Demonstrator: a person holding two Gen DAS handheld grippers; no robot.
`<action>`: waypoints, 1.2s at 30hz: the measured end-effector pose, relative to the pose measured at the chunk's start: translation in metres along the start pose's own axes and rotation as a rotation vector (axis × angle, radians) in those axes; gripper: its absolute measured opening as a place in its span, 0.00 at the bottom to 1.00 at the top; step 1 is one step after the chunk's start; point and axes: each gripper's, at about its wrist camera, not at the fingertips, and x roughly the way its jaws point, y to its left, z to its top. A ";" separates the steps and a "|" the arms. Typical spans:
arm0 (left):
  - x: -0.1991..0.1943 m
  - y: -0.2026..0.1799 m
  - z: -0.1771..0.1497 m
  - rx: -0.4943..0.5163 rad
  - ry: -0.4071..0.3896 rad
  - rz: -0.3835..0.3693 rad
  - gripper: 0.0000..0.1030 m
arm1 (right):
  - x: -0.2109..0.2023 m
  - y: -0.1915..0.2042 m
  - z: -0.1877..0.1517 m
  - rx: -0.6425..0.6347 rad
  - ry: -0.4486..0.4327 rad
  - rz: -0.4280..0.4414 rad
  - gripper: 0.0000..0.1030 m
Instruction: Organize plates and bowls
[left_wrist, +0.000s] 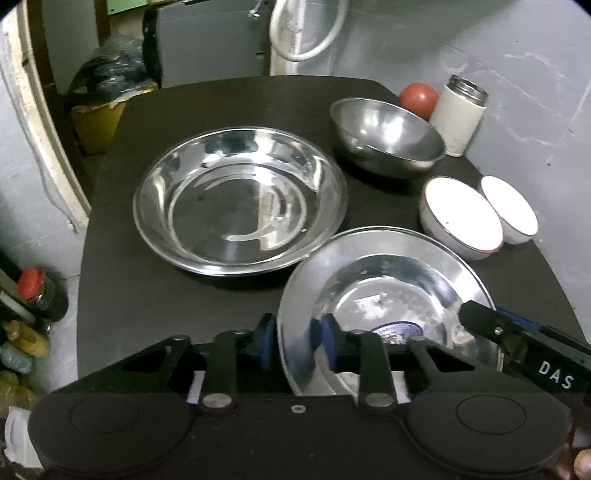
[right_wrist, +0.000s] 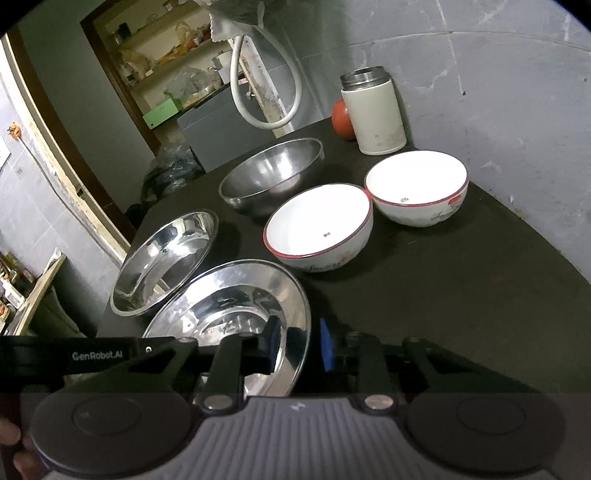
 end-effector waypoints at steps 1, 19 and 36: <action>0.000 -0.001 0.000 0.009 -0.005 0.000 0.26 | -0.001 0.000 0.000 -0.002 0.001 0.001 0.22; -0.025 -0.003 -0.012 0.161 -0.048 -0.080 0.24 | -0.036 0.008 -0.021 0.010 -0.003 -0.038 0.21; -0.051 0.028 0.032 0.050 -0.097 -0.164 0.24 | -0.046 0.046 0.023 -0.015 -0.064 -0.070 0.24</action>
